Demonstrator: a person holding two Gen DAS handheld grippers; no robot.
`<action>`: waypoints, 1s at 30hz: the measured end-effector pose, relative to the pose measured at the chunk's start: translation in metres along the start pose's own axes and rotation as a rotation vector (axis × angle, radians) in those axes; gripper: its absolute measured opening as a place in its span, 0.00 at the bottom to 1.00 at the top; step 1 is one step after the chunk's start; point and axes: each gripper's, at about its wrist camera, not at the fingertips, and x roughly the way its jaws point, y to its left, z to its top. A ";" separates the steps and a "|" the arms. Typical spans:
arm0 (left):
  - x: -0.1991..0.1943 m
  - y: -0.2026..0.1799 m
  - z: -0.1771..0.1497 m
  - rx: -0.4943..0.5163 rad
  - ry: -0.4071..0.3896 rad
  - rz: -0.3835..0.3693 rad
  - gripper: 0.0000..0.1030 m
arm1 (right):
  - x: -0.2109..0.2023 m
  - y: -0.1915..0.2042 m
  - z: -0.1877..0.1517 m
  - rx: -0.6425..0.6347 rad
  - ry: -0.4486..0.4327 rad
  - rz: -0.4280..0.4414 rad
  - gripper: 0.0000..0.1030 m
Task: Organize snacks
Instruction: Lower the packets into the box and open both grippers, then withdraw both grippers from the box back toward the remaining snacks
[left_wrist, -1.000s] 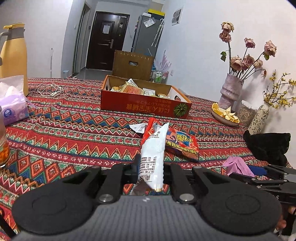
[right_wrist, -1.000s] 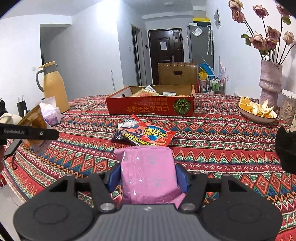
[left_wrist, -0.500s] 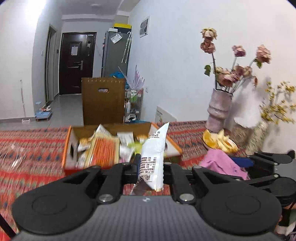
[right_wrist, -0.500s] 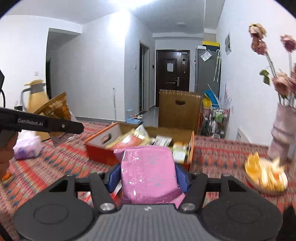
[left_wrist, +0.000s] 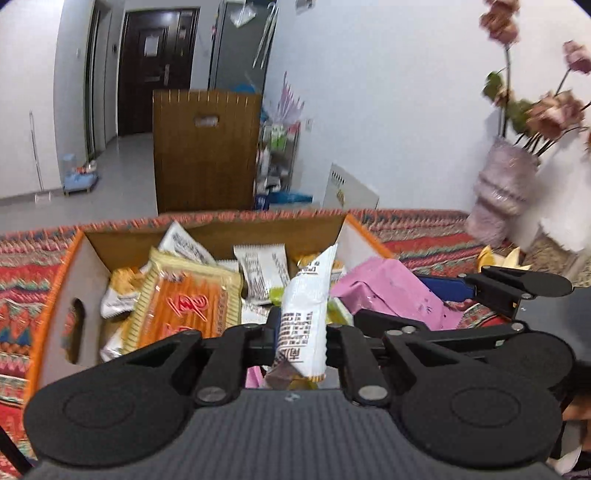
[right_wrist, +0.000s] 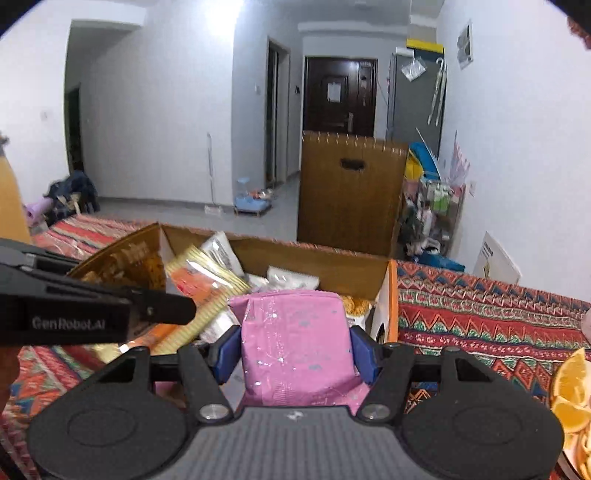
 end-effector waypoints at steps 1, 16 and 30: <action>0.007 0.001 -0.002 -0.005 0.011 -0.006 0.12 | 0.008 0.000 -0.002 -0.003 0.010 -0.005 0.60; 0.012 0.014 -0.005 -0.056 0.006 -0.072 0.45 | 0.022 0.003 -0.011 -0.038 0.006 -0.033 0.79; -0.109 0.015 -0.011 -0.024 -0.087 0.028 0.66 | -0.099 -0.002 0.005 -0.008 -0.123 -0.071 0.80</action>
